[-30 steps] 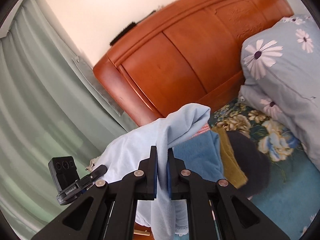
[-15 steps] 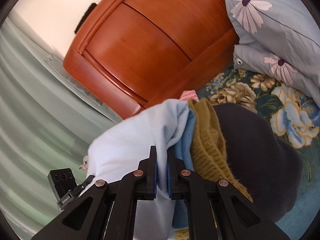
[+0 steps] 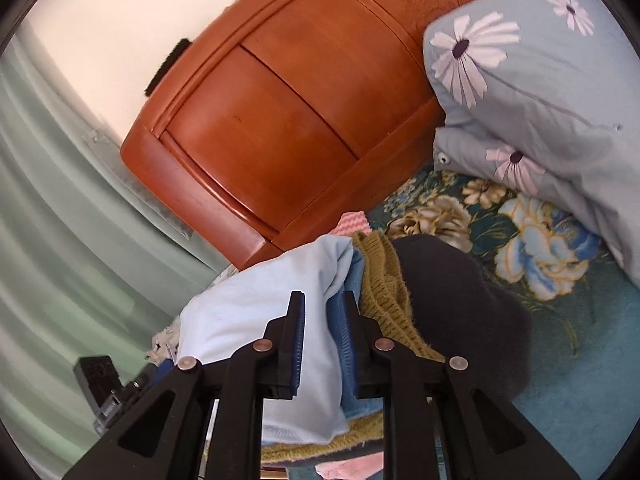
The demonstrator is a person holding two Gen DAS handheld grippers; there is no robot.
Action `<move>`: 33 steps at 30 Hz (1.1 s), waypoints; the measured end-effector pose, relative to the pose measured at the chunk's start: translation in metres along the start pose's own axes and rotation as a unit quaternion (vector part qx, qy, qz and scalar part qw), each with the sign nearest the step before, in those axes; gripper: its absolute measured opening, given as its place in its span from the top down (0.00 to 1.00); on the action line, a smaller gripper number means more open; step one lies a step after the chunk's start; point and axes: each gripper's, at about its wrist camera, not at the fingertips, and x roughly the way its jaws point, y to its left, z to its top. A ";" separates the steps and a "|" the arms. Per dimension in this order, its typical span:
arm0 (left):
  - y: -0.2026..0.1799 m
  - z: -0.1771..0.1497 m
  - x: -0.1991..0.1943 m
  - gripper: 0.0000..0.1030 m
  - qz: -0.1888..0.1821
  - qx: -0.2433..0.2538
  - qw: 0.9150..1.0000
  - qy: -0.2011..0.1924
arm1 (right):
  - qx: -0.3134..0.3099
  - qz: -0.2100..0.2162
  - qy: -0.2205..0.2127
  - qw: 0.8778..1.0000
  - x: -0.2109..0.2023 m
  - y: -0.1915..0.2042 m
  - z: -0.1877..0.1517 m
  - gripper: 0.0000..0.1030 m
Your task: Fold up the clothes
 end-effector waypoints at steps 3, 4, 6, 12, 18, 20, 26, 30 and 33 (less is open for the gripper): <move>-0.027 -0.002 0.003 0.47 0.006 0.033 0.999 0.002 | -0.036 0.006 0.011 0.999 -0.001 0.020 -0.008 0.77; -0.031 -0.005 0.007 0.47 0.010 0.038 0.999 0.007 | -0.049 0.008 0.016 0.999 0.001 0.027 -0.013 0.76; -0.035 -0.012 0.017 0.47 0.018 0.044 0.999 0.018 | -0.075 0.010 0.025 0.997 0.005 0.039 -0.024 0.74; -0.046 -0.032 0.042 0.46 0.039 0.061 0.996 0.046 | -0.119 -0.013 0.050 0.992 0.027 0.049 -0.054 0.73; -0.067 -0.039 0.015 0.46 0.050 0.076 0.996 0.014 | -0.119 -0.007 0.010 0.993 0.007 0.058 -0.070 0.73; -0.078 -0.044 0.003 0.43 0.053 0.085 0.995 -0.002 | -0.130 -0.005 -0.016 0.991 -0.007 0.065 -0.082 0.69; -0.109 -0.099 -0.017 0.32 0.073 0.096 0.992 -0.042 | -0.169 -0.071 -0.074 0.980 -0.035 0.076 -0.142 0.53; -0.106 -0.136 -0.011 0.13 0.092 0.069 0.992 -0.049 | -0.174 -0.120 -0.120 0.970 -0.043 0.061 -0.180 0.46; -0.099 -0.162 -0.003 0.04 0.109 0.045 0.992 -0.047 | -0.149 -0.140 -0.132 0.970 -0.041 0.039 -0.199 0.34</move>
